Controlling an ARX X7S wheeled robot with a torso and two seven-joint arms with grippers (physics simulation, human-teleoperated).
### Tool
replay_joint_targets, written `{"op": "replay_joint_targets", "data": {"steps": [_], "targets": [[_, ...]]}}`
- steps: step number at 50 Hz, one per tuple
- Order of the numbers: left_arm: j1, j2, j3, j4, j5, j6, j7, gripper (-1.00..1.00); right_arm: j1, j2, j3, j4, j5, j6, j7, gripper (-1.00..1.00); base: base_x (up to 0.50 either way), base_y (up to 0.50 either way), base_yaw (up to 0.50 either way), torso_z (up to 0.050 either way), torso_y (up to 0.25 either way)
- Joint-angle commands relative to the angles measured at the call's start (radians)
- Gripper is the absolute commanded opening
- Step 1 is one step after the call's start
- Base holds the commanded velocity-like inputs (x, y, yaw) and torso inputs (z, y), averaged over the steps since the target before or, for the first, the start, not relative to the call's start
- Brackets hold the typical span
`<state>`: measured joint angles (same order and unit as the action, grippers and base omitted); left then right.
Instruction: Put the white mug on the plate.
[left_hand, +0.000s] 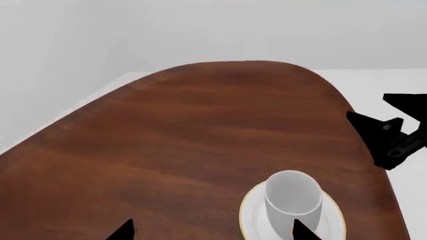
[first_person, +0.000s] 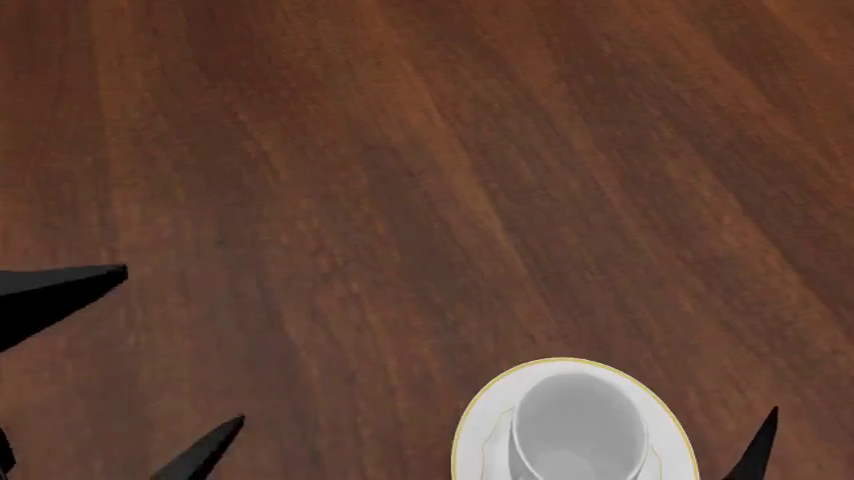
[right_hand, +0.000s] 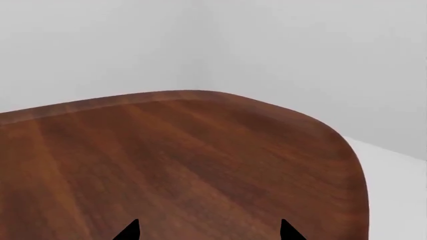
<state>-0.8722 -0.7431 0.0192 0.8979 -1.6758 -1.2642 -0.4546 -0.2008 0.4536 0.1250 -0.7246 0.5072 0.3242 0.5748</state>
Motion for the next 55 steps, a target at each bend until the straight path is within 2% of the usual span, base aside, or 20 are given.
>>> {"op": "replay_joint_targets", "data": {"steps": [1, 2, 8, 11, 15, 21, 26, 28, 37, 42, 43, 44, 46, 47, 48, 50, 51, 55], "targets": [[0.245, -0.135, -0.305, 0.111, -0.052, 0.11, -0.012, 1.0, -0.014, 0.004, 0.01, -0.002, 0.004, -0.008, 0.0, 1.0, 0.0, 0.0, 0.0, 0.0, 0.0], [0.266, -0.146, -0.335, 0.114, -0.063, 0.117, -0.013, 1.0, -0.016, 0.004, 0.012, -0.004, 0.005, -0.008, 0.0, 1.0, 0.0, 0.0, 0.0, 0.0, 0.0], [0.455, -0.208, -0.687, 0.144, -0.155, 0.127, -0.013, 1.0, -0.015, 0.006, 0.013, -0.008, 0.008, -0.007, 0.002, 1.0, 0.0, 0.0, 0.0, 0.0, 0.0], [0.535, -0.174, -0.874, 0.147, -0.214, 0.065, -0.004, 1.0, -0.013, 0.004, 0.009, -0.002, 0.006, -0.013, -0.001, 1.0, 0.0, 0.0, 0.0, 0.0, 0.0], [0.576, -0.059, -1.091, 0.146, -0.235, -0.099, 0.06, 1.0, -0.008, 0.004, 0.004, 0.002, 0.006, -0.013, -0.003, 1.0, 0.0, 0.0, 0.0, 0.0, 0.0], [0.586, 0.043, -1.31, 0.145, -0.251, -0.251, 0.156, 1.0, -0.013, 0.006, 0.007, -0.003, 0.008, -0.014, -0.001, 1.0, 0.0, 0.0, 0.0, 0.0, 0.0], [0.623, 0.096, -1.479, 0.149, -0.276, -0.305, 0.236, 1.0, -0.019, 0.004, 0.007, 0.003, 0.007, -0.023, -0.004, 1.0, 0.0, 0.0, 0.0, 0.0, 0.0], [0.641, 0.092, -1.512, 0.149, -0.286, -0.306, 0.228, 1.0, -0.021, 0.003, 0.009, 0.004, 0.007, -0.027, -0.005, 1.0, 0.0, 0.0, 0.0, 0.0, 0.0], [0.735, 0.163, -1.664, 0.149, -0.203, -0.306, 0.384, 1.0, -0.029, 0.001, 0.01, 0.014, 0.005, -0.04, -0.011, 1.0, 0.0, 0.0, 0.0, 0.0, 0.0], [0.768, 0.165, -1.691, 0.149, -0.183, -0.306, 0.401, 1.0, -0.029, 0.004, 0.011, 0.01, 0.008, -0.039, -0.009, 1.0, 0.0, 0.0, 0.0, 0.0, 0.0], [0.918, 0.273, -1.541, 0.149, -0.033, -0.156, 0.551, 1.0, -0.028, 0.005, 0.011, 0.01, 0.007, -0.038, -0.008, 1.0, 0.0, 0.0, 0.0, 0.0, 0.0], [1.068, 0.181, -1.391, 0.066, 0.117, -0.006, 0.531, 1.0, -0.027, 0.005, 0.01, 0.01, 0.007, -0.037, -0.008, 1.0, 0.0, 0.0, 0.0, 0.0, 0.0], [1.368, 0.201, -1.091, 0.084, 0.417, 0.294, 0.542, 1.0, -0.027, 0.006, 0.01, 0.009, 0.007, -0.038, -0.008, 1.0, 0.0, 0.0, 0.0, 0.0, 0.0], [1.518, 0.22, -0.996, 0.082, 0.567, 0.444, 0.559, 1.0, -0.027, 0.006, 0.01, 0.01, 0.007, -0.038, -0.009, 1.0, 0.0, 0.0, 0.0, 0.0, 0.0], [1.644, 0.234, -1.0, 0.081, 0.638, 0.594, 0.57, 1.0, -0.027, 0.006, 0.01, 0.01, 0.007, -0.038, -0.008, 1.0, 0.0, 0.0, 0.0, 0.0, 0.0], [1.637, 0.267, -0.996, 0.069, 0.654, 0.894, 0.594, 1.0, -0.025, 0.007, 0.009, 0.011, 0.008, -0.037, -0.008, 1.0, 0.0, 0.0, 0.0, 0.0, 0.0], [1.634, 0.281, -0.995, 0.063, 0.659, 0.931, 0.605, 1.0, -0.023, 0.01, 0.008, 0.008, 0.008, -0.033, -0.007, 1.0, 0.0, 0.0, 0.0, 0.0, 0.0], [1.629, 0.316, -1.008, 0.058, 0.661, 0.927, 0.635, 1.0, -0.027, 0.019, 0.013, -0.009, 0.013, -0.02, 0.0, 1.0, 0.0, 0.0, 0.0, 0.0, 0.0]]}}
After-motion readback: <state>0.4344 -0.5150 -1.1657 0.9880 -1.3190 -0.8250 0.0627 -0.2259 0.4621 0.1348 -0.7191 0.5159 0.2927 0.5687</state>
